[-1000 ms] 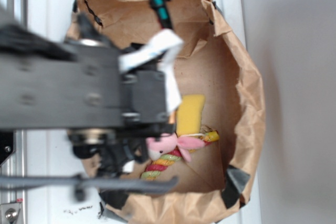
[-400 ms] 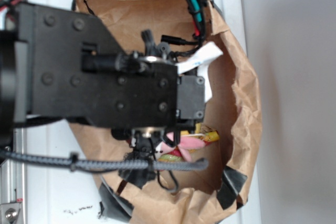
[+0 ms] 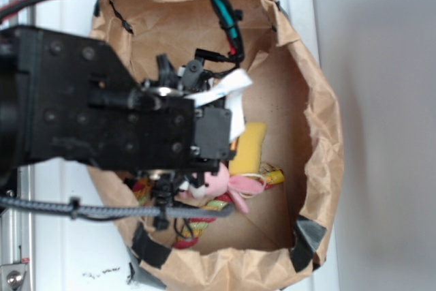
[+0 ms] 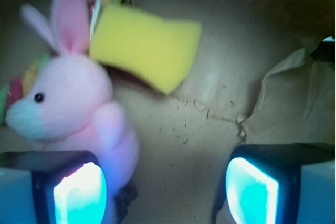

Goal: Grab the rock.

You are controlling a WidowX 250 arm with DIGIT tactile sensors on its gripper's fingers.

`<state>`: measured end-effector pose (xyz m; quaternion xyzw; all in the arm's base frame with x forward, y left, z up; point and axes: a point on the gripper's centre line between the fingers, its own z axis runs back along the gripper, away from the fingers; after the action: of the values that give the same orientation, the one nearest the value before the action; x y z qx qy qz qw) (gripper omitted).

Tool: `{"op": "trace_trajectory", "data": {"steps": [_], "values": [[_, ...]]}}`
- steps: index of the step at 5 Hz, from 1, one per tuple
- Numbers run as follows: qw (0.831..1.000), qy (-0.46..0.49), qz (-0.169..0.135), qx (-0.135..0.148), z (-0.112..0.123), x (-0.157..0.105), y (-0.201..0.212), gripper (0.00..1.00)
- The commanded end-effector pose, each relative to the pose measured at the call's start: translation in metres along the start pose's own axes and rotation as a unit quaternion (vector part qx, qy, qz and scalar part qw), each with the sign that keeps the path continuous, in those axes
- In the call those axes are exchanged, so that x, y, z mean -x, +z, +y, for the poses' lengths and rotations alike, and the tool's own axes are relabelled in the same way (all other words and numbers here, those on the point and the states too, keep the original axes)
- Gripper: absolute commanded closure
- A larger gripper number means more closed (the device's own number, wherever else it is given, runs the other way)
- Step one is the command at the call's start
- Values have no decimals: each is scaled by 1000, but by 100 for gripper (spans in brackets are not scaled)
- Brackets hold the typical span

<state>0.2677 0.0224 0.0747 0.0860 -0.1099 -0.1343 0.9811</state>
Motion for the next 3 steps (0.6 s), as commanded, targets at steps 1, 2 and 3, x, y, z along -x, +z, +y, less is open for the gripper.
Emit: {"op": "trace_trajectory", "data": {"steps": [1,2,3], "values": [[1000,26,-14,-1,29,-3,2,0],[1000,24,-15,-4,30,-3,4,0],[999,35,-18,4,35,-1,6,0]]}}
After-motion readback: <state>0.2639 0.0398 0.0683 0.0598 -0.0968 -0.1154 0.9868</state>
